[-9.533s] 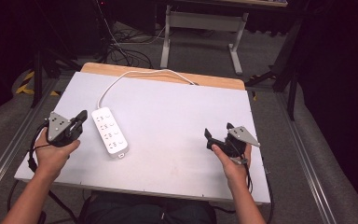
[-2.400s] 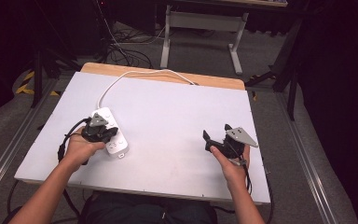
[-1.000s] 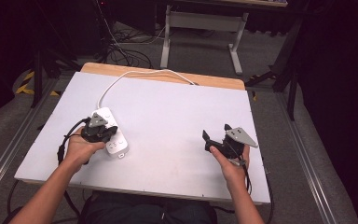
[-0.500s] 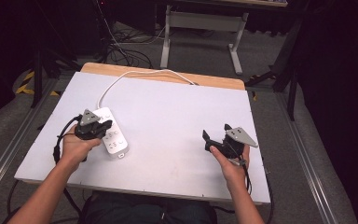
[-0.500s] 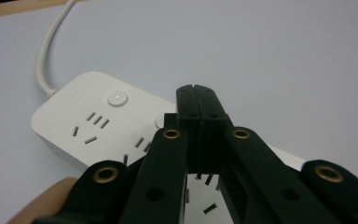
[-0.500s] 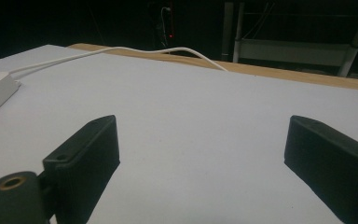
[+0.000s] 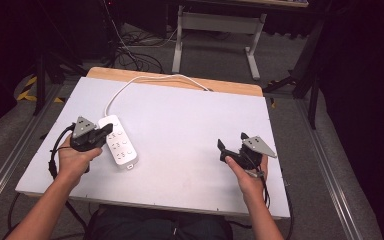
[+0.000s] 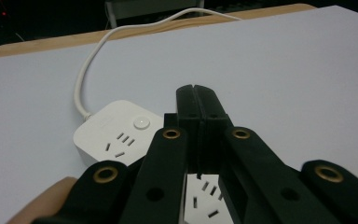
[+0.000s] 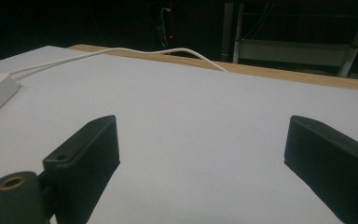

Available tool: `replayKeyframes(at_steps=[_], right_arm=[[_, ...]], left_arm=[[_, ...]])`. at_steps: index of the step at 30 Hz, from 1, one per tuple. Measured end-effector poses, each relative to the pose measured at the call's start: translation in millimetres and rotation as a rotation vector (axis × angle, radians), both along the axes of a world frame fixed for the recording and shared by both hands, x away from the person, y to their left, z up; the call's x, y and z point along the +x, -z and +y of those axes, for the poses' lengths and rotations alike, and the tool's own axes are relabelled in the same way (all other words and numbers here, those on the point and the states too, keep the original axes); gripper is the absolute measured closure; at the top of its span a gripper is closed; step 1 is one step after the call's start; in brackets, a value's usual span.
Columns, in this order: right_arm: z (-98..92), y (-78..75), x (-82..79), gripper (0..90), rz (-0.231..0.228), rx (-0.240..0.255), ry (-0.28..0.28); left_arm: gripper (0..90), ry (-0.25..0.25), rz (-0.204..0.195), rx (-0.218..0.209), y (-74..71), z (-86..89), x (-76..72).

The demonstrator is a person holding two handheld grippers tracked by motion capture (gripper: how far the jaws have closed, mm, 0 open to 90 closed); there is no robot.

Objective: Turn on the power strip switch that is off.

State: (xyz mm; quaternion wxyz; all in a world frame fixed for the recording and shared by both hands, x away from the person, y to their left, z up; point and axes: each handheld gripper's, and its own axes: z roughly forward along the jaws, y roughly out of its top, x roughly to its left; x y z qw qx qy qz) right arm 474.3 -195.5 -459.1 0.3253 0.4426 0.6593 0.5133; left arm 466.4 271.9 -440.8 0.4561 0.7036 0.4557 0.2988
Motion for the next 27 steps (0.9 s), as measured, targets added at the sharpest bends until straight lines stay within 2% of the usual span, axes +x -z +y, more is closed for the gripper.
replayKeyframes(at_steps=[5, 11, 18, 21, 27], right_arm=[[0.3, -0.2, -0.2, 10.5, -0.001, 0.000, 0.000], [0.5, -0.2, 0.3, 10.5, 0.001, 0.001, 0.000], [0.2, 0.0, 0.7, 10.5, 0.003, -0.001, 0.000], [0.0, -0.1, 0.6, 10.5, 0.004, -0.001, 0.001], [0.8, 0.0, 0.6, 10.5, 0.004, 0.000, -0.001]], left_arm=[[90.0, -0.035, -0.049, -0.041, -8.7, 6.2, -9.1], [90.0, -0.106, -0.111, -0.088, -16.3, 21.5, -15.2], [89.4, -0.173, -0.159, -0.126, -19.4, 34.9, -20.6], [89.0, -0.199, -0.177, -0.137, -20.5, 40.2, -23.6], [88.7, -0.229, -0.179, -0.145, -20.9, 46.5, -24.0]])
